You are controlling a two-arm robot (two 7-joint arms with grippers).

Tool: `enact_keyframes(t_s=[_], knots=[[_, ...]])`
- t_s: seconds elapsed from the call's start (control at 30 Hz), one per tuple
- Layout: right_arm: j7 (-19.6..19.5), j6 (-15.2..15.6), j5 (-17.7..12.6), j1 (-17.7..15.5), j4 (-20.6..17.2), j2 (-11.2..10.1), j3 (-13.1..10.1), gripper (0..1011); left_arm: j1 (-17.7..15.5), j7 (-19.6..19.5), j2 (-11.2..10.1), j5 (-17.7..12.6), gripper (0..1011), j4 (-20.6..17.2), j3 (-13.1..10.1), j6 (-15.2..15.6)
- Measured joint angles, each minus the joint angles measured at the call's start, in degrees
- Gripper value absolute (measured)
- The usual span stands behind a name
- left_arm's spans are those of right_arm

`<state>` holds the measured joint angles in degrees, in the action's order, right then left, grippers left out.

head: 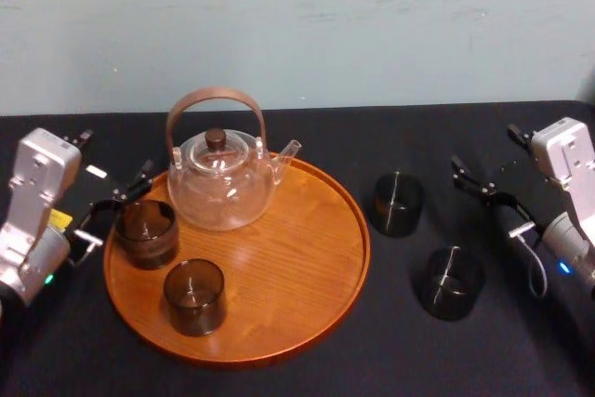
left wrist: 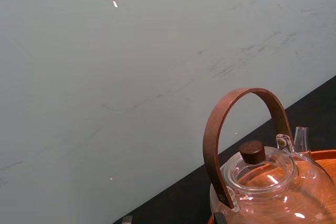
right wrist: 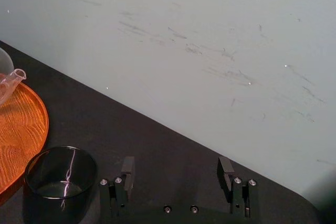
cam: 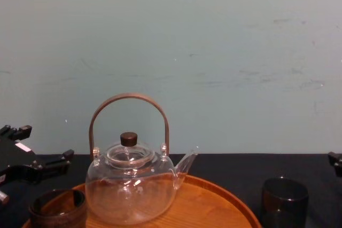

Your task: Pick up the glass from the table and place it on the tray.

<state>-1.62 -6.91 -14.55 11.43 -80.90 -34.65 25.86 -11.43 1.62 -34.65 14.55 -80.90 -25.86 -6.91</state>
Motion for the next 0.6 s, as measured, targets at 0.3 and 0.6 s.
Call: enact_keyframes(t_s=[0.3,0.6], knots=[[0.0,0.0,0.0,0.0,0.0,0.0,0.0,1003,0.0,0.0,0.0,0.0,1002,0.0,0.0,0.0],[0.5,0.0,0.0,-0.1,-0.1,0.0,-0.2,1002,0.0,0.0,0.0,0.0,1001,0.0,0.0,0.0]])
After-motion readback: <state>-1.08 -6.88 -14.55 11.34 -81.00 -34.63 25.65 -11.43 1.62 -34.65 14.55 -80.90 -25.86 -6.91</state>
